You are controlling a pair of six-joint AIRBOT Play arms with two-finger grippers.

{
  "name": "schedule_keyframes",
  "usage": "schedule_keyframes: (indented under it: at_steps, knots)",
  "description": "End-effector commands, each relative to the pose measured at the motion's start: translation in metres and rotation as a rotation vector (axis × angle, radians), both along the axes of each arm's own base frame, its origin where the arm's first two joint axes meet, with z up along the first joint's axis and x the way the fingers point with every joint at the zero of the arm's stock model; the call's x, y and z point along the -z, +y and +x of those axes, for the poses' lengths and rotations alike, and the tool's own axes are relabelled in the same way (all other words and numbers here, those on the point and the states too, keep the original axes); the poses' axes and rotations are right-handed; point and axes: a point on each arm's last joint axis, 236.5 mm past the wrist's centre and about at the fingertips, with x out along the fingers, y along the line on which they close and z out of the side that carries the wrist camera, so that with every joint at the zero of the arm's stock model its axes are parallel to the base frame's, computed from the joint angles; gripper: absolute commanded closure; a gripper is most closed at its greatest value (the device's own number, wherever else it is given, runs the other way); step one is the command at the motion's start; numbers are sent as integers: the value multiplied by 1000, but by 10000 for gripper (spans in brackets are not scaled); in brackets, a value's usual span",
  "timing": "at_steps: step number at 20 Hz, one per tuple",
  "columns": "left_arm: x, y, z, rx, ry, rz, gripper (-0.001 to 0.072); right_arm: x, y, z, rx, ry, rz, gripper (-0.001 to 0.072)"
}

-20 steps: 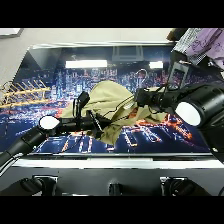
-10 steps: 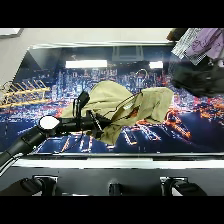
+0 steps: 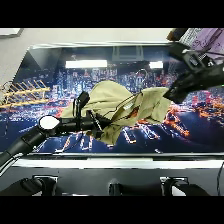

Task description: Fold the clothes and pants, and hang the long-sleeved shirts on hangers.

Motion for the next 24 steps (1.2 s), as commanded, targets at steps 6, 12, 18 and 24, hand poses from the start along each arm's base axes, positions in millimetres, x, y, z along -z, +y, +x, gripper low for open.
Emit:
schedule_keyframes:
  at_steps: [6, 12, 18, 24]
  knots:
    - [2, 1, 0, 6, -7, 13, 689, 36, 53, 22, -281, -15, 15, 157]
    - [2, 1, 0, 5, -8, 13, 689, 58, 64, 17, -308, 78, 68, 406]
    - [2, 7, 8, -38, 24, 2, 416, 35, 56, -7, -330, 68, 34, 691]
    - [0, 101, 72, -431, 296, -72, 155, 11, 38, -15, -157, 52, 21, 691]
